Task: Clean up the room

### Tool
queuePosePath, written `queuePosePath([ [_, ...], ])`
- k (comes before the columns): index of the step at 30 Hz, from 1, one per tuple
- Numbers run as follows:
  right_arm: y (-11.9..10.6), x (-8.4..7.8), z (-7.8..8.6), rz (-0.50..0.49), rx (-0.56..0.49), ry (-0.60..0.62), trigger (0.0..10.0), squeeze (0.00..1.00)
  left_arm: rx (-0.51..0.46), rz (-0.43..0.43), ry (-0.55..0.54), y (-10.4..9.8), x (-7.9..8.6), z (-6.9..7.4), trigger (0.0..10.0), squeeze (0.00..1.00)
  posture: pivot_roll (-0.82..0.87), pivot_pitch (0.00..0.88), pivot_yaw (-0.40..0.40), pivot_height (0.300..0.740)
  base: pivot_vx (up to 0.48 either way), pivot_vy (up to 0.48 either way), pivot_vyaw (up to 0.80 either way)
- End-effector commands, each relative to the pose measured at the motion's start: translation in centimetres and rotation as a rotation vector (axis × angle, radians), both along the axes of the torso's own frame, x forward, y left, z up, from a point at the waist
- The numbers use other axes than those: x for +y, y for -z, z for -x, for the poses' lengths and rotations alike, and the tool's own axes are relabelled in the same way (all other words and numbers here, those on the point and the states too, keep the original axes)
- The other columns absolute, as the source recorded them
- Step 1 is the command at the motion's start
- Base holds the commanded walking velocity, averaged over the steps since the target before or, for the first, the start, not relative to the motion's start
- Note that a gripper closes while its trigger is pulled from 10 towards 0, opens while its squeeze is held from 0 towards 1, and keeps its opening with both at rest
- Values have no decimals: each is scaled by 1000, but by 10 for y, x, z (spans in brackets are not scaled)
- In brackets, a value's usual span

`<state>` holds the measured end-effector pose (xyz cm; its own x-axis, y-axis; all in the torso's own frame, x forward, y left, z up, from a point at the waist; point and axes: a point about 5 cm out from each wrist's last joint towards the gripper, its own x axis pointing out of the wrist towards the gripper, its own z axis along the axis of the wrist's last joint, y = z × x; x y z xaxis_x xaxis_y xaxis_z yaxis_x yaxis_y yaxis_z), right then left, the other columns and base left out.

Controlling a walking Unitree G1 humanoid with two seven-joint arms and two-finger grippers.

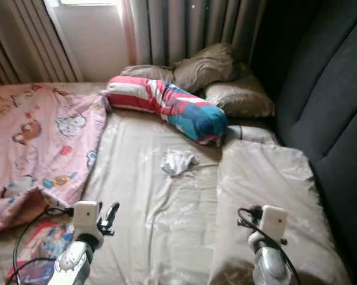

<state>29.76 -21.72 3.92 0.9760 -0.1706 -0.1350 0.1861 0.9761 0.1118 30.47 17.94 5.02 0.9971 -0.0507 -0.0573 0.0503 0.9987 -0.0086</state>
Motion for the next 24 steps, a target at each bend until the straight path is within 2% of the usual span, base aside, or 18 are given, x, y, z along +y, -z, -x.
queuePosePath([
  [1, 4, 3, 1, -3, 13, -2, 10000, 0, 19, 0, -12, 6, 3, 5, 10000, 0, -39, 169, -1, 740, 0, -244, 0],
  [24, 6, 7, 2, -22, 11, 17, 10000, 0, 18, -9, -11, 7, 6, 7, 10000, 0, -37, 201, 8, 740, 0, -234, 0],
])
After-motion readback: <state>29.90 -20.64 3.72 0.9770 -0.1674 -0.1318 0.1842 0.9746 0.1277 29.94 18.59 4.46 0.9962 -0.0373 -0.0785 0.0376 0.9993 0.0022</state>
